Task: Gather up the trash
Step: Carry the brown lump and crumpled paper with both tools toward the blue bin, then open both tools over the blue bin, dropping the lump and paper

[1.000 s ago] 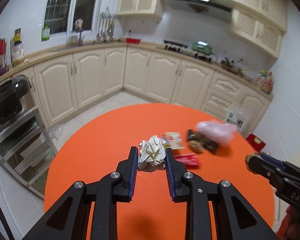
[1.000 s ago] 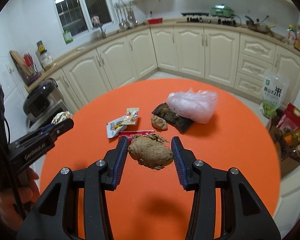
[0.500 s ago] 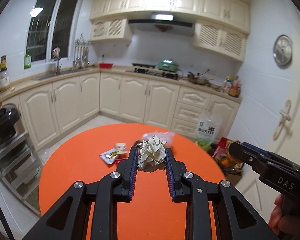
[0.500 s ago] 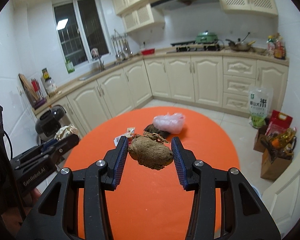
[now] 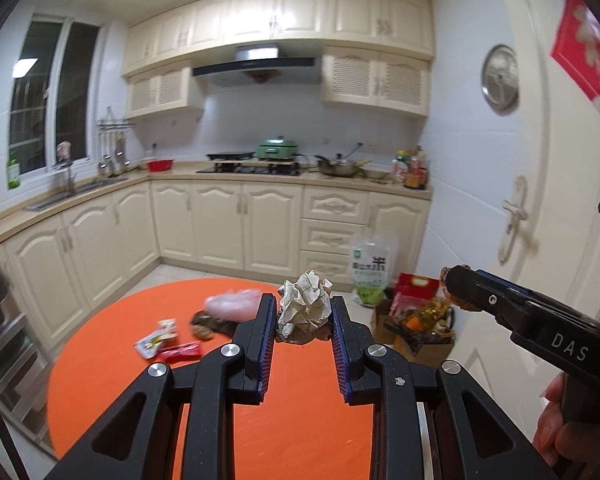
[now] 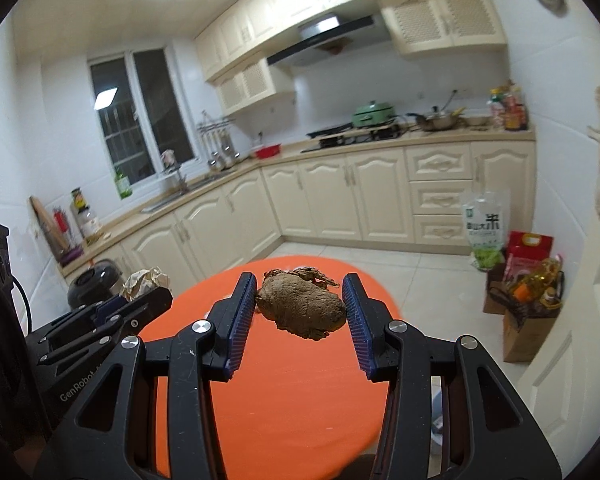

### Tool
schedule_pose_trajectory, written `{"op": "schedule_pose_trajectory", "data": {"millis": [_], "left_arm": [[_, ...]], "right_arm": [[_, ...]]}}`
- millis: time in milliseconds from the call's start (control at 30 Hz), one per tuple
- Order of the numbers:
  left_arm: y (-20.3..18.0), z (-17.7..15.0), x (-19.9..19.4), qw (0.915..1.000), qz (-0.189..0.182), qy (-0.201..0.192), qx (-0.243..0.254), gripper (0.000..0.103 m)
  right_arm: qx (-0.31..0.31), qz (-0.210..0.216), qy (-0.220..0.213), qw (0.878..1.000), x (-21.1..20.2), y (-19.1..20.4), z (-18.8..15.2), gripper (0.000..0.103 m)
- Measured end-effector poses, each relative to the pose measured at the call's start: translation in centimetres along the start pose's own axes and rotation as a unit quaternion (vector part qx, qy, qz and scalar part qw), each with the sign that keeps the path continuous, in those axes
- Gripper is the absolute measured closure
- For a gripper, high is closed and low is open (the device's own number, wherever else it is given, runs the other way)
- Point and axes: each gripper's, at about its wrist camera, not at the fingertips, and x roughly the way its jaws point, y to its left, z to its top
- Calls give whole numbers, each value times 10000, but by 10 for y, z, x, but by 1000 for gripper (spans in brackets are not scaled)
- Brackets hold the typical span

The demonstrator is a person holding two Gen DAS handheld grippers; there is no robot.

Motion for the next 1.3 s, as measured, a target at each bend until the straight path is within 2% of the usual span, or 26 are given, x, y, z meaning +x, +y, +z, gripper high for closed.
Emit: {"op": "schedule_pose_trajectory", "data": {"millis": [333,400,500,600,867,1133,1233,1300], "left_arm": [[-13,25,52,9972,-649,277,234,81],[-21,24,66,9952,-836,433,275,81],[-21,42,104,9918,-1035,681,325,81],[-35,42,130,9867,-1216,992,419,81],[-76,39,231,9656,-1518,2015,623,81],[-108,23,326,9401,-1588,2951,630,81],[-140,36,376,9329,-1551,3187,639,81],[-150,39,395,9295,-1536,3290,645,81]], "right_arm": [[515,-655,-74,9965,-13,-95,7,61],[654,-803,-40,9946,-13,-119,5,61],[896,-1065,99,9902,-8,-155,-1,61],[1200,-1288,315,9839,0,-196,-13,61],[2028,-1564,1002,9614,41,-297,-59,61],[2658,-1424,1573,9404,94,-356,-107,61],[2848,-1402,1711,9327,110,-373,-121,61],[2932,-1405,1762,9291,120,-383,-126,61]]}}
